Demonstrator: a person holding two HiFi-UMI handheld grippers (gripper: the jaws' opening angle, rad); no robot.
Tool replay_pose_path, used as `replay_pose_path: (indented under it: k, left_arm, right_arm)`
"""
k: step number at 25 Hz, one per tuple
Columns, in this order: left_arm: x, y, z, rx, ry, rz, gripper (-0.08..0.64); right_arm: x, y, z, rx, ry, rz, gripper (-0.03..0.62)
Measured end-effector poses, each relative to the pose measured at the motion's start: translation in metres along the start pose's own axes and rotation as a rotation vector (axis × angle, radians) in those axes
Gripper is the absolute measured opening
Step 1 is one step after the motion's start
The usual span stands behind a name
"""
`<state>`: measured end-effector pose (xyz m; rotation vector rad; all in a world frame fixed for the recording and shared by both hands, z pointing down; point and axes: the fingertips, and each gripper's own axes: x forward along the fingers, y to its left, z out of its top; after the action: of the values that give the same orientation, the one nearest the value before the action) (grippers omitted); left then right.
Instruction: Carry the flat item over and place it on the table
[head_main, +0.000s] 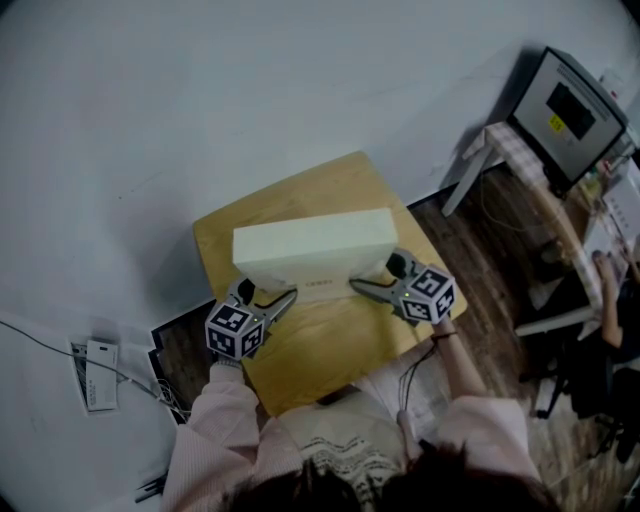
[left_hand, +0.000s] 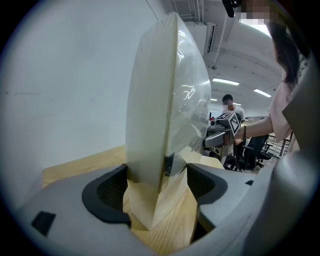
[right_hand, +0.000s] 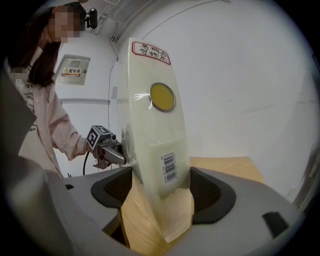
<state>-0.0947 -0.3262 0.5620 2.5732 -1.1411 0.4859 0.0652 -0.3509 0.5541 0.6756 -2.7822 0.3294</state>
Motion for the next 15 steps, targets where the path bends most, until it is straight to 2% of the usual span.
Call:
replay_pose_path:
  k: [15]
  left_arm:
    - [-0.0004,-0.0021,-0.0016,0.033,0.005,0.016,0.371]
  right_arm:
    - [0.0001,0.0002,-0.0056,-0.008,0.018,0.014,0.367]
